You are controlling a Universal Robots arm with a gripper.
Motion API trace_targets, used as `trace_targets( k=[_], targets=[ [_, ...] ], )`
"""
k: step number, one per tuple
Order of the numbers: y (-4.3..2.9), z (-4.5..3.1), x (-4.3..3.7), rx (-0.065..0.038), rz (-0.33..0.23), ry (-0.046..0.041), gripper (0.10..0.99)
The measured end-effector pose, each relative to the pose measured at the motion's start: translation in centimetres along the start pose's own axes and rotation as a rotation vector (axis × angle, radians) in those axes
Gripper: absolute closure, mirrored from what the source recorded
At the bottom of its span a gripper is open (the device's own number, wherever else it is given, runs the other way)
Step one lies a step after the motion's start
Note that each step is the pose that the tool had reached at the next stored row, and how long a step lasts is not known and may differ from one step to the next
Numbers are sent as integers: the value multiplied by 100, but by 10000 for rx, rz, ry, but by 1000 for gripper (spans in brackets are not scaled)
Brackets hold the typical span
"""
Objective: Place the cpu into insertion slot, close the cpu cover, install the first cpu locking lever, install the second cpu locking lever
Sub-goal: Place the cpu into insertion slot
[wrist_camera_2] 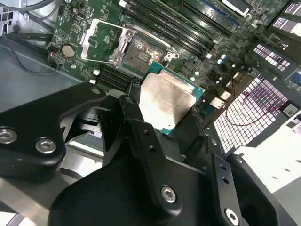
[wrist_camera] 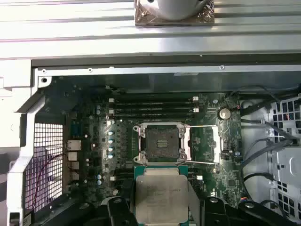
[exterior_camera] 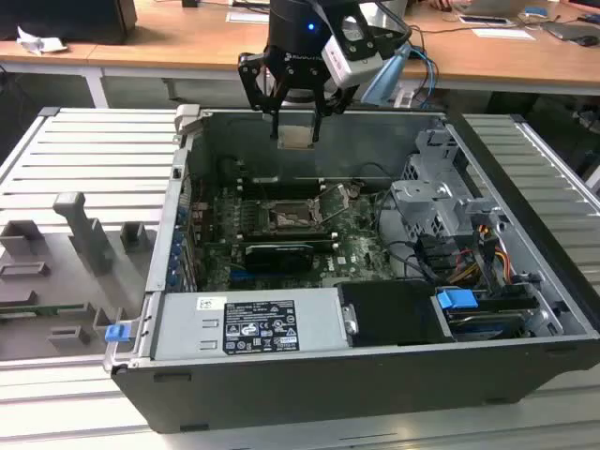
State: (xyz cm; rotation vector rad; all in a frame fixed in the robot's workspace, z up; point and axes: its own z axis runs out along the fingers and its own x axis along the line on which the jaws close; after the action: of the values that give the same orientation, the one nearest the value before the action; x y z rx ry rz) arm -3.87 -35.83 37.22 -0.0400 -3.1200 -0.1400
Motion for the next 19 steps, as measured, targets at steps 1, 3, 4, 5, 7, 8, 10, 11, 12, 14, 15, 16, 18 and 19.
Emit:
trace_targets(
  k=[1, 3, 4, 5, 7, 8, 10, 11, 12, 14, 15, 16, 18, 19],
  targets=[
    [0, 0, 0, 0, 0, 0, 545],
    [0, 0, 0, 0, 10, -1, 545],
    [0, 0, 0, -1, 19, -2, 545],
    [0, 0, 0, -1, 25, -2, 545],
    [0, 0, 0, 0, 42, -4, 545],
    [0, 0, 0, -2, 58, -5, 545],
    [0, 0, 0, -2, 120, -11, 545],
    [0, 0, 0, -3, 155, -14, 545],
    [0, 0, 0, -4, 222, -20, 545],
    [0, 0, 0, -7, 341, -31, 545],
    [0, 0, 0, -7, 366, -33, 545],
    [0, 0, 0, -7, 388, -35, 545],
    [0, 0, 0, -9, 452, -41, 545],
    [0, 0, 0, -9, 472, -42, 545]
  ],
)
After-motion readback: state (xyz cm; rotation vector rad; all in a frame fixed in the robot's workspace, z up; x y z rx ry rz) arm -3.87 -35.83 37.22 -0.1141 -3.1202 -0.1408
